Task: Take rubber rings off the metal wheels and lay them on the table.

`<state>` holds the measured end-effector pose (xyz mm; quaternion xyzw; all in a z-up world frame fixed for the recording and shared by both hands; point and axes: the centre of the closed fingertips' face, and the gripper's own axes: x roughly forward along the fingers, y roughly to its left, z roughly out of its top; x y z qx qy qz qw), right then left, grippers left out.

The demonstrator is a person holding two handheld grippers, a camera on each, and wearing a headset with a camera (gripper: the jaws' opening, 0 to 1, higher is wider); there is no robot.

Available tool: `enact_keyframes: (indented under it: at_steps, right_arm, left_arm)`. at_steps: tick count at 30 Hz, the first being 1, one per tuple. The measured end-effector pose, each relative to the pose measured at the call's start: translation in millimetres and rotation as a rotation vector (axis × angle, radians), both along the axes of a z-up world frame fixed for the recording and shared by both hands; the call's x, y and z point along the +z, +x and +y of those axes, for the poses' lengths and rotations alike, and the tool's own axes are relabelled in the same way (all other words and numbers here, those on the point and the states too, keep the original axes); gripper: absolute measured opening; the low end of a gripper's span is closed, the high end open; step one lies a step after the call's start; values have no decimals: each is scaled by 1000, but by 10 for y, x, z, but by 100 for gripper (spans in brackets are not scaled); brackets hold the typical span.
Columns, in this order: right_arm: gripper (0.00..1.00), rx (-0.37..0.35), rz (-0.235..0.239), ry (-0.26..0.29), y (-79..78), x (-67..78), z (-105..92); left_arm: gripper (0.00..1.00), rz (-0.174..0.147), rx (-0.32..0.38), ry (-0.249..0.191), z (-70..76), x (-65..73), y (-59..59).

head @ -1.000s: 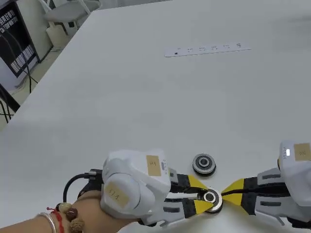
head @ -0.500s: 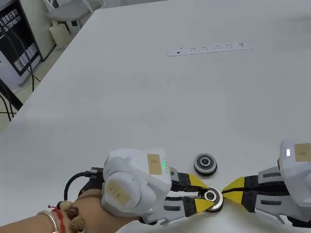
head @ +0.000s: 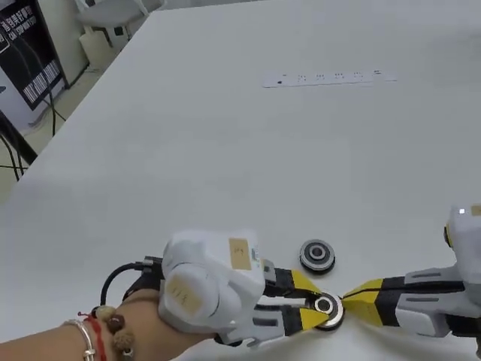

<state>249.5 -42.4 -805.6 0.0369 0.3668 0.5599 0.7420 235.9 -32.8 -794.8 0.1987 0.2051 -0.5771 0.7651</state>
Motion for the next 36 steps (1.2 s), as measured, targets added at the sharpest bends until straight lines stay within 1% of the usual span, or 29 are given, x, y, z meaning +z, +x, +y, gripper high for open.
enact_keyframes:
  at_steps: [2,3,7,9,11,14,26,29,34,36]
  right_arm:
    - [0,-14,26,23,18,22,-14]
    - [0,-17,32,25,17,25,-14]
    - [0,-16,30,26,-10,36,1]
    - [0,-18,38,37,-13,61,5]
    - [0,-17,40,37,-16,69,8]
    - [0,-5,21,26,-32,80,22]
    - [0,1,32,18,-56,108,26]
    - [0,5,29,13,-61,117,33]
    - [0,-3,43,23,-65,135,41]
    - [0,-1,41,24,-68,140,44]
  left_arm:
    - [13,-1,-2,-2,-1,1,0]
    - [13,-1,-3,-2,-4,3,0]
    - [13,0,-9,-6,-4,2,1]
    - [13,0,-10,-7,-6,3,1]
    - [13,1,-11,-7,-6,3,1]
    - [13,1,-11,-6,-7,3,0]
    - [13,-1,-10,1,-13,8,-7]
    - [13,3,-9,1,-11,7,-6]
    - [13,4,-9,2,-9,4,-3]
    - [13,3,-9,3,-10,4,-4]
